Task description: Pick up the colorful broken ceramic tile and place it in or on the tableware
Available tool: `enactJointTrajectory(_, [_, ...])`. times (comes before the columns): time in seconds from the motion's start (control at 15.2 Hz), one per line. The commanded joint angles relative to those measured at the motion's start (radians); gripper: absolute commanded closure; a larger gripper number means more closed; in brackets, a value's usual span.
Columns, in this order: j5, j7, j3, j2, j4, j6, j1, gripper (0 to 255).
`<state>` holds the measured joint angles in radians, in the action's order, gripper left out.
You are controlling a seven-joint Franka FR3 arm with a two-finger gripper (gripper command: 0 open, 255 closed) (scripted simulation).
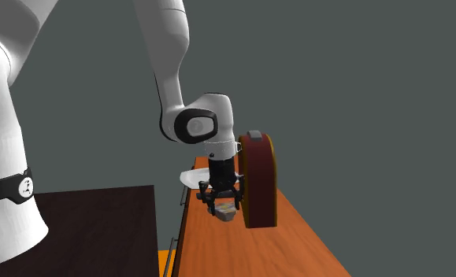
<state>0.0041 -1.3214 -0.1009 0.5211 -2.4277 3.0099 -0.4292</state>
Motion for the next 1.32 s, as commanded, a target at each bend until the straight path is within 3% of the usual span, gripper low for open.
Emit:
enactJointTrajectory(0.0, [-0.002, 0.0, -0.005, -0.031, -0.009, -0.024, -0.004, 255])
enactJointTrajectory(0.86, [-0.031, 0.014, -0.042, -0.232, -0.057, -0.178, -0.034, 255])
enactJointTrajectory(1.25, [-0.049, 0.177, -0.024, -0.186, 0.044, -0.24, -0.162, 255])
